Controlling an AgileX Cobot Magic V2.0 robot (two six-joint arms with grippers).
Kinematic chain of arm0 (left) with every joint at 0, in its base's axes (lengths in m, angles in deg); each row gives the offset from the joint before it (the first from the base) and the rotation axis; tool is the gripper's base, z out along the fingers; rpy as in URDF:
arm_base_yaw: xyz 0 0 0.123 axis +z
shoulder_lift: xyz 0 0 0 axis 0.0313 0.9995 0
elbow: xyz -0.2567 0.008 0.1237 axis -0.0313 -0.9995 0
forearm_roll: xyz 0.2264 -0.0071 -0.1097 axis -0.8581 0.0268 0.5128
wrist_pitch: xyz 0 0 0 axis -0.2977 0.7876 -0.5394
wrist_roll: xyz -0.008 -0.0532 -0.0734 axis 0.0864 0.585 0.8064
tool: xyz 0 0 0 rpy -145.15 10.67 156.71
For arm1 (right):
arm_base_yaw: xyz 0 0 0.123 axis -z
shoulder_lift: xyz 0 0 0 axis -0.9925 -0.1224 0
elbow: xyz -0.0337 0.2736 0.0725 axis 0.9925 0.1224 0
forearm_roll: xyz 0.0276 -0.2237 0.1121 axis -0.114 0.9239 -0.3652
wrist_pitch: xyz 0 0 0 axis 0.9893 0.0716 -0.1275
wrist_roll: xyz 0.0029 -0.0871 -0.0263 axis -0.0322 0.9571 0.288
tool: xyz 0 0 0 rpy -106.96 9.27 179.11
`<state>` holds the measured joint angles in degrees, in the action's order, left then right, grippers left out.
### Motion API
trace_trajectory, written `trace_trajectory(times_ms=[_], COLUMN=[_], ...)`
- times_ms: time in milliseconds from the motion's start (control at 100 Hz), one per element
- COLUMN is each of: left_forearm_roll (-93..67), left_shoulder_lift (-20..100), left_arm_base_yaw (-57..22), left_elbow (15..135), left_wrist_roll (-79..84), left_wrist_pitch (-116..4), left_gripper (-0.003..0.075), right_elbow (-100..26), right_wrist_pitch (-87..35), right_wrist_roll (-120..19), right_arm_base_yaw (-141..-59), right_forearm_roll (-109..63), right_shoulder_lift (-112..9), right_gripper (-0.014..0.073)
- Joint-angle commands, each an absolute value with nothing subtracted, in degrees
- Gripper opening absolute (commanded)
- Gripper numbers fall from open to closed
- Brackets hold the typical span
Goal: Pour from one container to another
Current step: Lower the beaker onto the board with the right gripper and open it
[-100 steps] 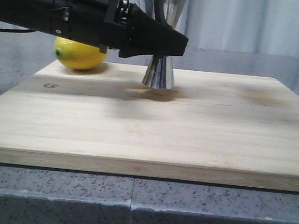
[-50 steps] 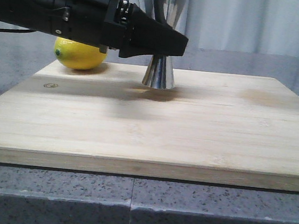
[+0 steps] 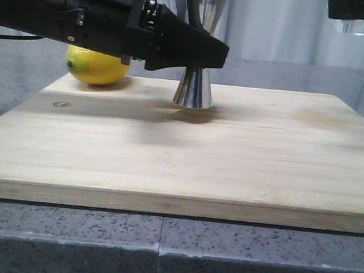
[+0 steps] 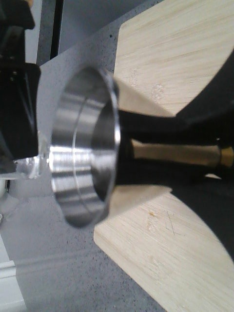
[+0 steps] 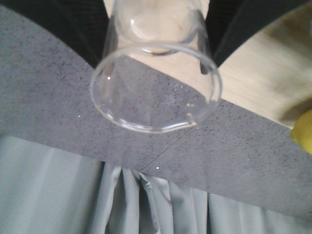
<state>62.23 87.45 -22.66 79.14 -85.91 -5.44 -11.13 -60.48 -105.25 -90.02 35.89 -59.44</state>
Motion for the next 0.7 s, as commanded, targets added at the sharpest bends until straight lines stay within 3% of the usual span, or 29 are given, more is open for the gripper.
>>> trace_trajectory(times_ms=[0,690], left_forearm_roll=[67.2,67.2], left_shoulder_lift=[84.9,84.9], left_arm_base_yaw=[-23.3,-23.3], left_elbow=[80.8,80.8], left_wrist_roll=[-85.7,-85.7], left_wrist_pitch=[-1.5,-1.5], left_gripper=[0.0062,0.0062], right_elbow=[-12.0,-12.0], right_wrist_pitch=[-65.9,-70.7], right_wrist_roll=[-105.3,-99.5], right_arm_base_yaw=[-89.5,-89.5], right_forearm_roll=[35.5,35.5], right_shoulder_lift=[-60.5,-72.0], right_gripper=[0.0298,0.0298])
